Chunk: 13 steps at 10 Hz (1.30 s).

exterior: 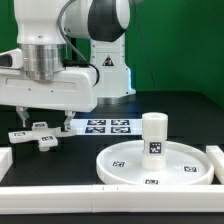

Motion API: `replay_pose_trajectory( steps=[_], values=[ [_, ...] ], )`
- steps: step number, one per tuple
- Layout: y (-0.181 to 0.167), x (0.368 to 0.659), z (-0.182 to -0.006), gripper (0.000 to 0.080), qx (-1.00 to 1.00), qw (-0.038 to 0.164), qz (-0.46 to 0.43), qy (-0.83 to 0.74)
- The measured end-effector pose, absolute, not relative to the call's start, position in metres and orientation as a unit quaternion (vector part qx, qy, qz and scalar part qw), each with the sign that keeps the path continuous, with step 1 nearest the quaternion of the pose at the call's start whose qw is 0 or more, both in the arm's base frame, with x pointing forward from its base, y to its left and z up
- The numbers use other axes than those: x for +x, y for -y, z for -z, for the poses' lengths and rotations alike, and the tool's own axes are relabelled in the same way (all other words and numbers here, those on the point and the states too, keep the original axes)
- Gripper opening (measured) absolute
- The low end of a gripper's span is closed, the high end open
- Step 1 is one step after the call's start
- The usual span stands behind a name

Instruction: Assemble round table

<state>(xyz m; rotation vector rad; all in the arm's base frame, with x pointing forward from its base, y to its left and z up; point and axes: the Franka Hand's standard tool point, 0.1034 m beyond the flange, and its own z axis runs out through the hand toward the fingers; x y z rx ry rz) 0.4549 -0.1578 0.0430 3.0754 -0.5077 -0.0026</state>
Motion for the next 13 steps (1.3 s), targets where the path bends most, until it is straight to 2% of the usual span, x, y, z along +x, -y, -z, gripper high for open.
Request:
replay_pose_trajectory(
  steps=[6,13],
  values=[
    [0.160,0.455,-0.043,0.0649,0.979,0.006,-0.002,0.204],
    [0.160,0.449,-0.034,0.0649,0.979,0.009,0.007,0.202]
  ],
)
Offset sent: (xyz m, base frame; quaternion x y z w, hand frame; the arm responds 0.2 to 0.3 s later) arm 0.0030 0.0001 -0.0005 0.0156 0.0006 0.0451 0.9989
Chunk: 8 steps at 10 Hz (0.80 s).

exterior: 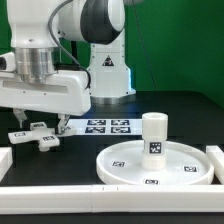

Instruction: Assemble round table

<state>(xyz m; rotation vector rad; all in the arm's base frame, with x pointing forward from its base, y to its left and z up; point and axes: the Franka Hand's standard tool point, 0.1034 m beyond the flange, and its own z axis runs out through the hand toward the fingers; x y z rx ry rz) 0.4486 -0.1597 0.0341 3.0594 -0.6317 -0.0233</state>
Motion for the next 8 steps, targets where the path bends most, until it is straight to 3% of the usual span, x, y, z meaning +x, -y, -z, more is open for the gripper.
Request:
replay_pose_trajectory(
  steps=[8],
  values=[
    [0.1517,0.4503,-0.0324,0.0649,0.983,0.009,0.010,0.181]
  ],
)
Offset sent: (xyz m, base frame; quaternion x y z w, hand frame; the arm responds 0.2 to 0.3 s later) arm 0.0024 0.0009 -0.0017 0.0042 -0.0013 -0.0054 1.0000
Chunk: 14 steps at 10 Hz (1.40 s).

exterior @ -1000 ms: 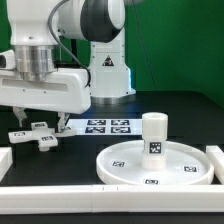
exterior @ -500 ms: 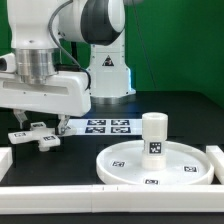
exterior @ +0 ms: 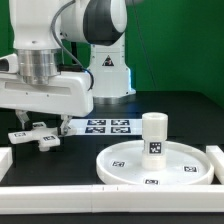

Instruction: Assemble round table

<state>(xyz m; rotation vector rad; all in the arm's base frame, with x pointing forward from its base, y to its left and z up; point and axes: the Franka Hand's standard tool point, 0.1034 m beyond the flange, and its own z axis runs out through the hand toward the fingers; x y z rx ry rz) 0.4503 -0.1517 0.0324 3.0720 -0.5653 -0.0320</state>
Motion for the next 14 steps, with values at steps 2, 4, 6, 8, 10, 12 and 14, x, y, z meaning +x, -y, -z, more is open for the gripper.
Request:
replay_pose_trajectory(
  steps=[2,4,6,8,10,12,14],
  values=[
    [0.1487,0.4495,-0.0303,0.0649,0.986,0.009,0.012,0.169],
    [0.1504,0.4483,-0.0291,0.0649,0.986,0.009,0.013,0.165],
    [0.1517,0.4473,-0.0283,0.0649,0.986,0.010,0.014,0.166],
    [0.1523,0.4475,-0.0285,0.0550,0.986,0.010,0.014,0.167],
    [0.1524,0.4481,-0.0287,0.0442,0.986,0.010,0.014,0.167],
    [0.1525,0.4482,-0.0287,0.0442,0.986,0.010,0.014,0.166],
    [0.1494,0.4499,-0.0299,0.0442,0.986,0.009,0.013,0.168]
  ],
)
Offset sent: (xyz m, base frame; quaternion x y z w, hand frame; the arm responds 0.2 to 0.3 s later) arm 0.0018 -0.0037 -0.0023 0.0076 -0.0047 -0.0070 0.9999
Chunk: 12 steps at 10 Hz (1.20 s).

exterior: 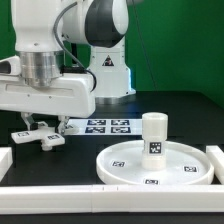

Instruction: Assemble round table

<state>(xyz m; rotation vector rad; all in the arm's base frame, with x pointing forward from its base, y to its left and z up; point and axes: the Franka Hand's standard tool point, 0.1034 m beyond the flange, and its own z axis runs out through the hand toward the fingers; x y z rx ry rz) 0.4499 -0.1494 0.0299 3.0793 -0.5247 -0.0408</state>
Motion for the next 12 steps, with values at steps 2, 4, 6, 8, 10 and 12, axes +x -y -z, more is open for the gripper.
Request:
replay_pose_trajectory(
  steps=[2,4,6,8,10,12],
  values=[
    [0.123,0.464,-0.048,0.0442,0.983,-0.001,0.003,0.184],
    [0.086,0.477,-0.070,0.0443,0.974,-0.018,0.001,0.226],
    [0.044,0.491,-0.094,0.0443,0.961,-0.035,0.005,0.274],
    [0.011,0.514,-0.106,0.0443,0.951,-0.037,0.018,0.308],
    [0.012,0.514,-0.104,0.0443,0.954,-0.037,0.016,0.297],
    [0.011,0.514,-0.104,0.0445,0.954,-0.037,0.016,0.296]
  ],
)
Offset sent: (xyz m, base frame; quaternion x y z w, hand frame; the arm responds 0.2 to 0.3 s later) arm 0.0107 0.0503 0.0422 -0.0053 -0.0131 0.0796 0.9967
